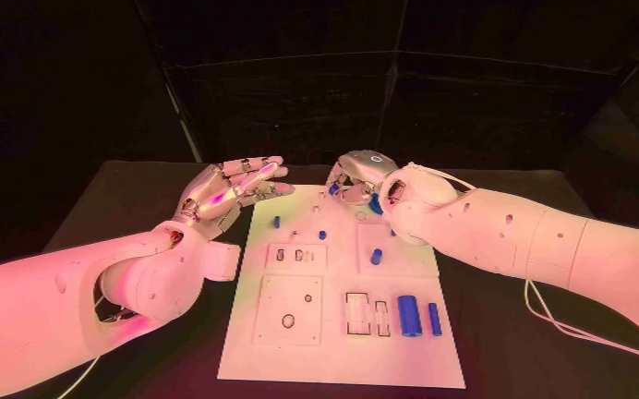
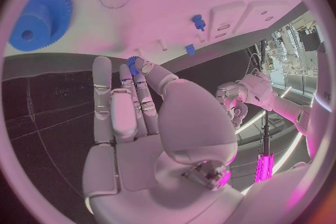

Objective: Assemble the parts on the task board

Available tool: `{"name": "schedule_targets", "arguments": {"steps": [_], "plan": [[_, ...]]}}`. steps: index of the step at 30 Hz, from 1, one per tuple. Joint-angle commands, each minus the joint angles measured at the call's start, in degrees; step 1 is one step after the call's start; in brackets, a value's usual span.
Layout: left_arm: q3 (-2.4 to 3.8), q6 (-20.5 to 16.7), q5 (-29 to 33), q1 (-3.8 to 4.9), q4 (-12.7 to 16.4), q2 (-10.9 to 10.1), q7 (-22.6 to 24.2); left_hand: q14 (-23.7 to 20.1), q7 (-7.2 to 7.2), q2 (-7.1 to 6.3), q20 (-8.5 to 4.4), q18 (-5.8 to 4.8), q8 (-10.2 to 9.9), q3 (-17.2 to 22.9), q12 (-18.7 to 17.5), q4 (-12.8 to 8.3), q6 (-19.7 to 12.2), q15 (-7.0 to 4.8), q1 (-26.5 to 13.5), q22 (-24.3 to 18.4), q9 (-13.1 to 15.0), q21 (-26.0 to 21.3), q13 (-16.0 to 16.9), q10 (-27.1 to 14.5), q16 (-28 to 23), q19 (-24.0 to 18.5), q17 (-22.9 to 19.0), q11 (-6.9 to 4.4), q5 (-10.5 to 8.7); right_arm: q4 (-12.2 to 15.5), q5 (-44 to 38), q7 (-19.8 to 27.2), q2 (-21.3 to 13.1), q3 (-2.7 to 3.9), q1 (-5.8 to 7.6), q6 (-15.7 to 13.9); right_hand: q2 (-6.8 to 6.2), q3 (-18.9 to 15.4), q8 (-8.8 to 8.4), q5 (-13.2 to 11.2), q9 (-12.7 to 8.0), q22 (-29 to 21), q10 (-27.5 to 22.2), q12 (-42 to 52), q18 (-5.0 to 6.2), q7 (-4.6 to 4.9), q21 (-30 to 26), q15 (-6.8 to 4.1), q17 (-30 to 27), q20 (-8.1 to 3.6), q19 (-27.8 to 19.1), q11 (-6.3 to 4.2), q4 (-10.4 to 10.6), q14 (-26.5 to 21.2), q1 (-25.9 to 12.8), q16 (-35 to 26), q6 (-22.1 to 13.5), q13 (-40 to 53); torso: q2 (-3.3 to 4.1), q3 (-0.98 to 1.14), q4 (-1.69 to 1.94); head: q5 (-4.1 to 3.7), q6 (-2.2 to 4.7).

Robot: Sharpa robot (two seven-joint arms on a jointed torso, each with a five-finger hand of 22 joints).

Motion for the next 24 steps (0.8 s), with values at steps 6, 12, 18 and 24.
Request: {"name": "schedule_targets", "arguments": {"steps": [6, 12, 18, 24], "plan": [[0.04, 0.85, -0.28, 0.24, 0.06, 0.15, 0.22, 0.10, 0.95, 0.46, 0.01, 0.15, -0.40, -0.07, -0.31, -0.38, -0.11, 0.35, -0.02, -0.09, -0.06, -0.18, -0.01, -0.12, -0.34, 0.59, 0.00, 0.44, -0.05, -2.55, 0.83, 0.99, 2.18, 0.06, 0.13, -1.40, -0.69, 0.78, -0.45, -0.34, -0.16, 0.16, 0.51, -0.38, 0.81, 0.11, 0.47, 0.11, 0.12, 0.05, -0.58, -0.50, 0.18, 1.14, -0.64, 0.26, -0.22, -0.14, 0.48, -0.24, 0.35, 0.20, 0.24], [0.04, 0.83, -0.28, 0.35, 0.00, 0.26, 0.23, 0.10, 1.00, 0.47, 0.02, 0.14, -0.49, -0.13, -0.41, -0.46, -0.16, 0.38, -0.05, -0.14, -0.06, -0.25, -0.01, -0.18, -0.41, 0.62, 0.01, 0.47, -0.05, -3.28, 0.90, 0.83, 2.94, 0.07, 0.13, -0.25, -0.79, 0.84, -0.46, -0.42, -0.16, 0.22, 0.42, -0.41, 0.80, 0.14, 0.53, 0.14, 0.19, 0.08, -0.58, -0.47, 0.23, 1.15, -0.76, 0.31, -0.30, -0.15, 0.53, -0.25, 0.36, 0.31, 0.17], [0.04, 0.82, -0.28, 0.46, -0.04, 0.31, 0.23, 0.10, 1.05, 0.46, 0.04, 0.14, -0.56, -0.19, -0.49, -0.52, -0.21, 0.40, -0.09, -0.17, -0.07, -0.30, -0.01, -0.23, -0.47, 0.64, 0.01, 0.51, -0.06, -3.59, 0.92, 0.71, 3.39, 0.07, 0.13, 0.99, -0.92, 0.86, -0.46, -0.51, -0.16, 0.28, 0.35, -0.42, 0.78, 0.16, 0.59, 0.18, 0.19, 0.12, -0.59, -0.44, 0.32, 1.14, -0.92, 0.33, -0.36, -0.16, 0.51, -0.15, 0.21, 0.54, 0.00], [0.04, 0.77, -0.28, 0.54, -0.09, 0.30, 0.22, 0.10, 1.09, 0.46, 0.05, 0.13, -0.62, -0.24, -0.55, -0.57, -0.24, 0.42, -0.13, -0.20, -0.07, -0.35, -0.01, -0.26, -0.52, 0.66, 0.01, 0.54, -0.05, -3.51, 0.93, 0.69, 3.50, 0.07, 0.14, 1.96, -1.02, 0.86, -0.44, -0.59, -0.15, 0.25, 0.33, -0.41, 0.79, 0.16, 0.59, 0.20, 0.19, 0.15, -0.64, -0.43, 0.40, 1.13, -1.06, 0.35, -0.37, -0.15, 0.54, -0.15, 0.20, 0.59, -0.06]]}}
